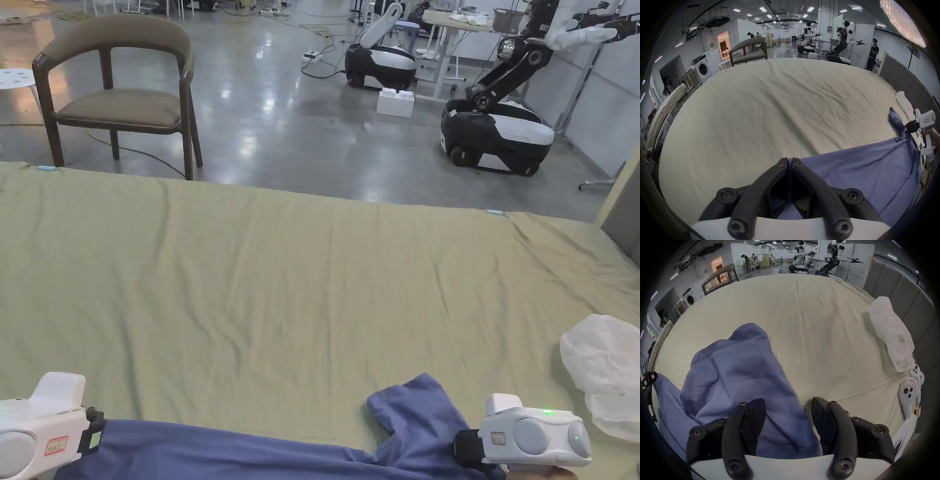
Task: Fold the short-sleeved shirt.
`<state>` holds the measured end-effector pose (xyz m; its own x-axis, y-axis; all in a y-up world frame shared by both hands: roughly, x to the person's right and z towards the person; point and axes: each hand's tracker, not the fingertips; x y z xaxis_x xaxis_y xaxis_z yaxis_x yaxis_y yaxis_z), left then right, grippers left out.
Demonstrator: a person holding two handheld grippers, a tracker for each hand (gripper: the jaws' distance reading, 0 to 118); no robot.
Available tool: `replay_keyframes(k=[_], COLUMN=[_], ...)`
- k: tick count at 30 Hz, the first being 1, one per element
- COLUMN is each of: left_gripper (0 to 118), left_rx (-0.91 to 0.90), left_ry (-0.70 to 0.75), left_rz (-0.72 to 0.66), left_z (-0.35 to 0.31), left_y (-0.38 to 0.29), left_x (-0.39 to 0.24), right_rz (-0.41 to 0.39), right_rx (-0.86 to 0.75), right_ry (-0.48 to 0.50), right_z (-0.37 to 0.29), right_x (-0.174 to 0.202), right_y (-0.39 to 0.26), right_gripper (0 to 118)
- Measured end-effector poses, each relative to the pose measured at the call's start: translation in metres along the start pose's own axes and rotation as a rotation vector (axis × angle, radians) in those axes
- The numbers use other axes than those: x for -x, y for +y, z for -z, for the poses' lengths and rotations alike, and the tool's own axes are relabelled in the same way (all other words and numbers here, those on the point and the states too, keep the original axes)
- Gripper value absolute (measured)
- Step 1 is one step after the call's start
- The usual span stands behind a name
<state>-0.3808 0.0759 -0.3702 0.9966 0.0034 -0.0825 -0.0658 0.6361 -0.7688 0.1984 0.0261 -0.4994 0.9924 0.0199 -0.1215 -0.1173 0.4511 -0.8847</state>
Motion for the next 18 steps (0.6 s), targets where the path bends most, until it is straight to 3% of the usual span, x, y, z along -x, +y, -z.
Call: replay_keyframes(k=[4,8,18], left_gripper=[0,0,0], left_rx=[0.000,-0.010,-0.132], left_ry=[0.002,0.000,-0.042], left_rz=[0.005,-0.005,-0.062], left_z=[0.001,-0.004,-0.064], left_y=[-0.002,-0.005,-0.015], left_x=[-0.001,-0.002,0.014], right_rz=[-0.025,-0.003,0.049], right_rx=[-0.030,-0.041,-0.248], right_ry=[-0.029,0.011,0.046], right_z=[0.002,-0.009,-0.123], right_x=[-0.001,-0.002,-0.006], right_y=[-0.003,-0.011,-0.040], right_gripper=[0,0,0])
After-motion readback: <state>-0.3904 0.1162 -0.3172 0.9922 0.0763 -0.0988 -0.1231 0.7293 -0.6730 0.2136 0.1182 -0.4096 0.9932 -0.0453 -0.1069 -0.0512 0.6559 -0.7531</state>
